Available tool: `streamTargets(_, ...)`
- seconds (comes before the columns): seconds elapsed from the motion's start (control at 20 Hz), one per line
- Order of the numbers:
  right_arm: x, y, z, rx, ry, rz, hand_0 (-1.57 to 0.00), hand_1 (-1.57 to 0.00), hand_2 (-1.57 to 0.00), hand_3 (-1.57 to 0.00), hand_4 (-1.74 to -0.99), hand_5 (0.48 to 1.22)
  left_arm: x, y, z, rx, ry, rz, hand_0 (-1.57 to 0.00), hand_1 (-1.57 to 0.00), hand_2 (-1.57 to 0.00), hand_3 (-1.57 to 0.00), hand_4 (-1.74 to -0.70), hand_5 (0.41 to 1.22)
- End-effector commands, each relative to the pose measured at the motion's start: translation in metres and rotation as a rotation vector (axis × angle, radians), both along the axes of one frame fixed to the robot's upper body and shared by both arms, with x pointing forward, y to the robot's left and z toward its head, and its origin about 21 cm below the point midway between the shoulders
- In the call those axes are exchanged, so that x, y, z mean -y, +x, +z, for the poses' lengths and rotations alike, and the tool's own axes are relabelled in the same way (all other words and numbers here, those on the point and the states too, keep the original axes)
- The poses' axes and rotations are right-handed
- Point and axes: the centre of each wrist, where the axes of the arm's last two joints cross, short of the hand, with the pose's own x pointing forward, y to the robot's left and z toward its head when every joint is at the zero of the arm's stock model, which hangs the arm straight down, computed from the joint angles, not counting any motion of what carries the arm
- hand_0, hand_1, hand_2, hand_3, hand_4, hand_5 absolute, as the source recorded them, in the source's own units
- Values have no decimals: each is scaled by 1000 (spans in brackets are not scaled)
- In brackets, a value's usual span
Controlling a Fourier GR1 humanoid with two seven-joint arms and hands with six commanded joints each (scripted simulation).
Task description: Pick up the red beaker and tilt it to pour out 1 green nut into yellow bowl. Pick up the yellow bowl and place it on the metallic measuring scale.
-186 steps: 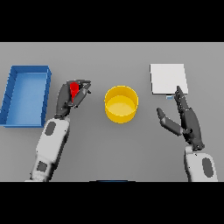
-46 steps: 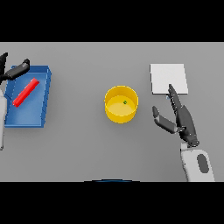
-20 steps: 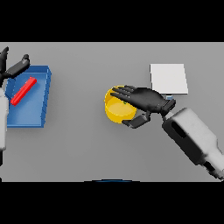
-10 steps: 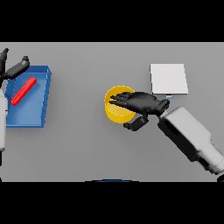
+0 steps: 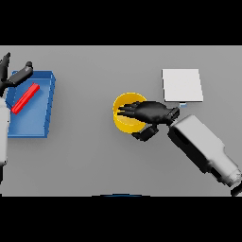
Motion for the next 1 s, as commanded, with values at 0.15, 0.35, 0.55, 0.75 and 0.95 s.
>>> streamTargets(0.15,-2,2,-3,-22,-1,-3,-173,-145,-204,-243,-1396,875,6,0,3,5,1,-1,1,1,1,1,-796,730)
streamTargets(0.35,-1,0,-1,-20,-24,15,-780,-649,-590,-834,-1469,1079,1,-2,2,-2,2,2,1,1,1,1,-788,732)
streamTargets(0.55,-2,0,2,-24,-25,19,-1247,-1179,-1169,-1054,-1621,1163,-1,-2,3,3,1,-1,1,1,1,1,-793,735)
streamTargets(0.75,2,-2,12,-11,-45,2,-1438,-1411,-1406,-1153,-1683,1197,0,-3,1,4,0,-3,1,1,1,1,-790,727)
streamTargets(0.95,4,0,30,-5,-22,-3,-1517,-1505,-1504,-1350,-1711,1211,2,-2,-4,0,5,-2,1,1,1,1,-783,727)
